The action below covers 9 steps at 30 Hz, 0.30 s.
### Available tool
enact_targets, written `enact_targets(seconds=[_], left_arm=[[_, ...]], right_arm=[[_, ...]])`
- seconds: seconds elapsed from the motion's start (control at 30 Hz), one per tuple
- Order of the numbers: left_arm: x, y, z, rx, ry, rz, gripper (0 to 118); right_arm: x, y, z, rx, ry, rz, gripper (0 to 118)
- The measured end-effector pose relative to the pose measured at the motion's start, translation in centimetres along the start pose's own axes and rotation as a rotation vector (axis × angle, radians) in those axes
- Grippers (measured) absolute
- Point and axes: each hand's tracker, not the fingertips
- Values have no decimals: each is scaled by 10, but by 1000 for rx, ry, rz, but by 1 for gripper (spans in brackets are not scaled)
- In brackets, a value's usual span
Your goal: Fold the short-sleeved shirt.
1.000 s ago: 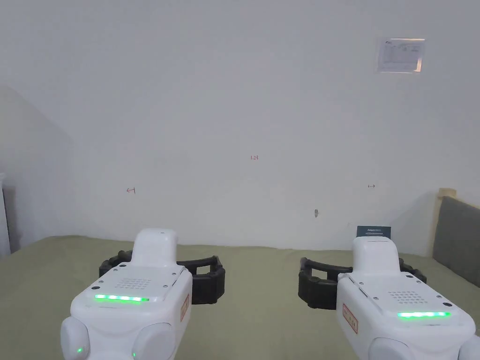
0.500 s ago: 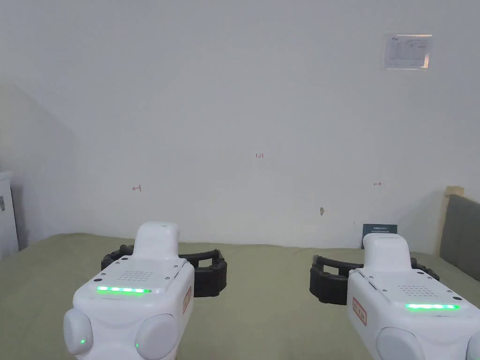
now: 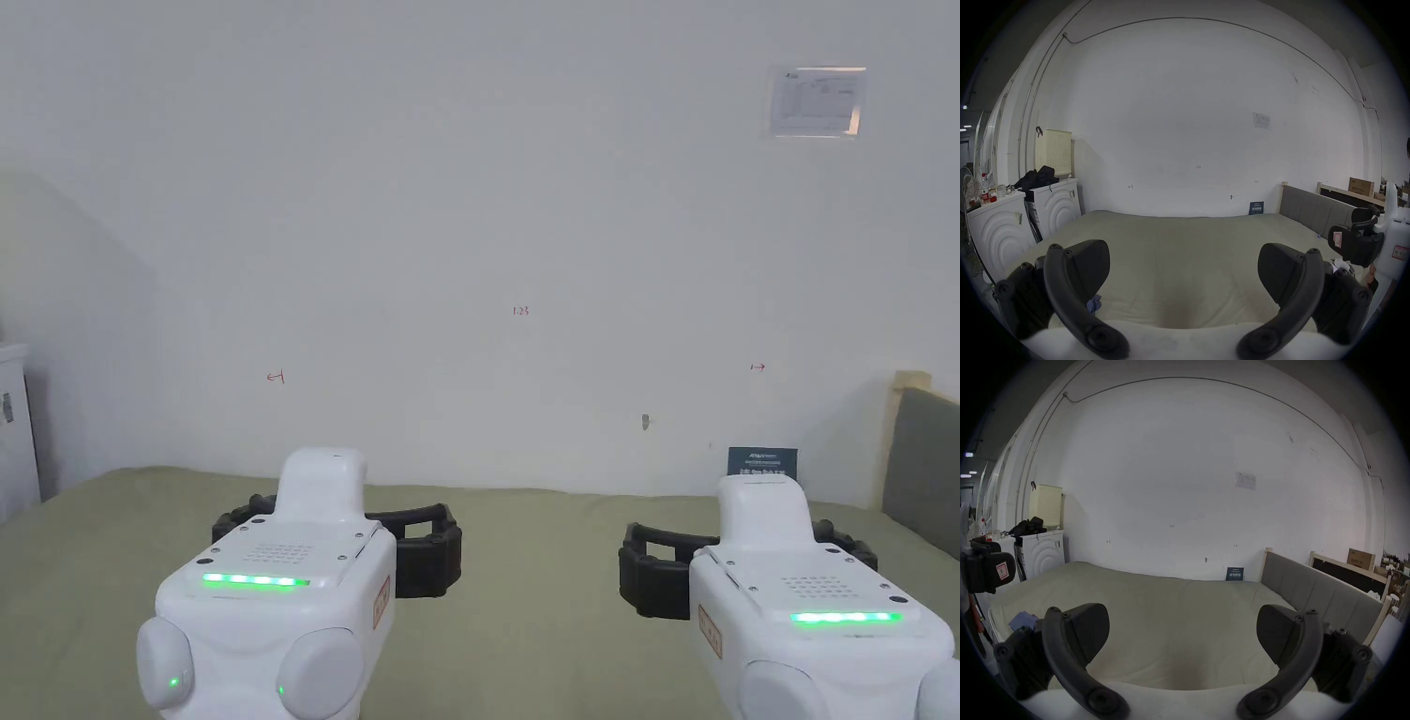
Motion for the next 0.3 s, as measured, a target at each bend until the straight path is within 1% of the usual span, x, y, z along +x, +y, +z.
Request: enact_targets(seconds=[0.03, 0.07, 0.17, 0.23, 0.3], left_arm=[[0, 0, 0, -3, -2, 3, 118], [0, 0, 0, -5, -4, 6, 118], [0, 1, 0, -5, -6, 5, 118], [-1, 1, 1, -4, -6, 2, 118], [-1, 2, 1, -5, -7, 1, 118]], right_arm=[[2, 1, -1, -12, 3, -24, 117], [6, 2, -3, -33, 20, -69, 117], [16, 5, -3, -47, 51, -150, 118], [21, 9, -2, -103, 98, -189, 118], [23, 10, -7, -166, 109, -213, 118]])
